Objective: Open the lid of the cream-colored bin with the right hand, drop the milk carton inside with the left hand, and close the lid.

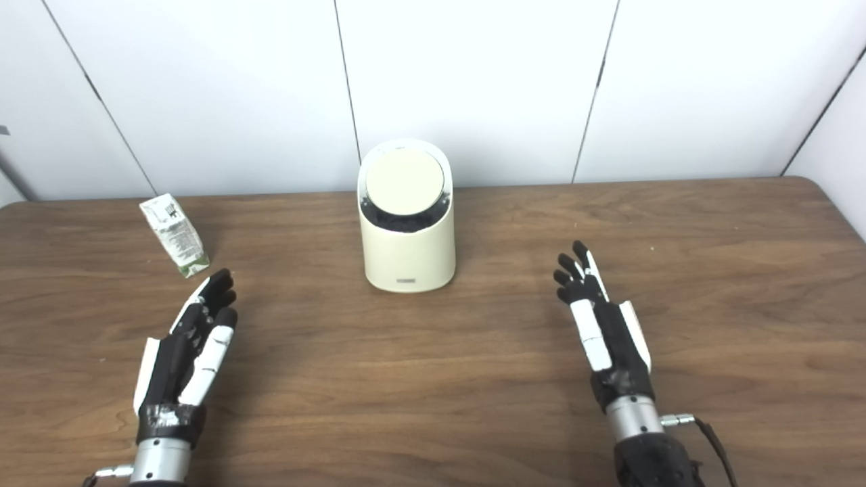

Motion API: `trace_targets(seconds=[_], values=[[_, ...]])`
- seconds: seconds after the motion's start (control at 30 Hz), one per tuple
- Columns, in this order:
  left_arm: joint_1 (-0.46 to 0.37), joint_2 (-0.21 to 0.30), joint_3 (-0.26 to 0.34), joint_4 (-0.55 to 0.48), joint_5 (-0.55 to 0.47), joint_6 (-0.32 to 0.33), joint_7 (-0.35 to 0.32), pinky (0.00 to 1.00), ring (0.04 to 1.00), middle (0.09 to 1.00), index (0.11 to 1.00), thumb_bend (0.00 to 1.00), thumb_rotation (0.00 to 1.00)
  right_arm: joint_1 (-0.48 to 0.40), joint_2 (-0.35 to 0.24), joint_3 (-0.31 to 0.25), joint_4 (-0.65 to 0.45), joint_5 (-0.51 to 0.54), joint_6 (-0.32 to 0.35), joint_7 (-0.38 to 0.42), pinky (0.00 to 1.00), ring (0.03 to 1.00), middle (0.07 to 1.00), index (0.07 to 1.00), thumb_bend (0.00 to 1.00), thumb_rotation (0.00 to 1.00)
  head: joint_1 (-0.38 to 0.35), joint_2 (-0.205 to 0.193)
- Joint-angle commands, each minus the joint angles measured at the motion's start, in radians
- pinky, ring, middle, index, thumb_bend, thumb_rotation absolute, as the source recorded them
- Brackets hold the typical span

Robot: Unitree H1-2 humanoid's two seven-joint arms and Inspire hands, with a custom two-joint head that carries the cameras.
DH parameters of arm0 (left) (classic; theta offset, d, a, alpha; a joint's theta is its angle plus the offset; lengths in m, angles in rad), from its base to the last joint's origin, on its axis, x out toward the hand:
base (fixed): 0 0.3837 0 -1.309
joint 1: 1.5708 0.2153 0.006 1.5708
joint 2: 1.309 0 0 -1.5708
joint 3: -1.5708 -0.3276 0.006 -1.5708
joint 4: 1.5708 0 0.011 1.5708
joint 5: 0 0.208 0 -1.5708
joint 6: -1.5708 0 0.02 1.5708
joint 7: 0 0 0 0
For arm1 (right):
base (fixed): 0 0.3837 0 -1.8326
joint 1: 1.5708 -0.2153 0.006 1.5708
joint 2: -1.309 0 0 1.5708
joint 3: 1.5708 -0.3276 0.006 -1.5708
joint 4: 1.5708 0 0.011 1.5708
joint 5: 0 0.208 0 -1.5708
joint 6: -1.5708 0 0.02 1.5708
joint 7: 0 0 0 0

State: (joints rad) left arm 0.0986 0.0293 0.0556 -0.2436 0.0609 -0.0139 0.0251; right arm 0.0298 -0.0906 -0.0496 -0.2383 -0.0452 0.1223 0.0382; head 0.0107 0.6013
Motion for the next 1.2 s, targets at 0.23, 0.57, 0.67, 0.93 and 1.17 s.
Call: trace_targets(seconds=[0.23, 0.57, 0.67, 0.93, 1.17], values=[[-0.024, 0.000, -0.001, -0.032, -0.004, -0.018, 0.003, 0.92, 0.910, 0.918, 0.928, 0.58, 0.67, -0.028, -0.008, -0.002, -0.020, -0.002, -0.030, -0.004, 0.91, 0.911, 0.943, 1.000, 0.68, 0.99, 0.000, 0.001], [-0.014, 0.005, -0.002, -0.074, -0.005, 0.017, -0.004, 0.94, 0.920, 0.922, 0.928, 0.58, 0.67, -0.020, -0.009, -0.001, -0.059, -0.008, -0.007, -0.004, 0.91, 0.913, 0.943, 1.000, 0.69, 0.92, -0.013, 0.010], [-0.011, 0.007, -0.005, -0.088, 0.005, 0.029, -0.005, 0.93, 0.919, 0.923, 0.929, 0.57, 0.68, -0.030, -0.009, 0.002, -0.073, -0.038, -0.007, -0.015, 0.88, 0.895, 0.930, 1.000, 0.74, 0.81, -0.013, 0.013], [0.001, -0.014, -0.016, -0.111, 0.010, 0.056, 0.000, 0.91, 0.914, 0.917, 0.918, 0.57, 0.66, -0.158, -0.025, 0.021, -0.075, -0.161, 0.072, -0.031, 0.78, 0.873, 0.892, 0.988, 0.84, 0.70, -0.005, 0.010], [0.008, -0.028, -0.029, -0.105, 0.015, 0.045, 0.002, 0.94, 0.919, 0.912, 0.916, 0.54, 0.62, -0.331, -0.032, 0.037, -0.034, -0.215, 0.144, -0.037, 0.84, 0.877, 0.898, 0.996, 0.87, 0.61, 0.001, 0.011]])
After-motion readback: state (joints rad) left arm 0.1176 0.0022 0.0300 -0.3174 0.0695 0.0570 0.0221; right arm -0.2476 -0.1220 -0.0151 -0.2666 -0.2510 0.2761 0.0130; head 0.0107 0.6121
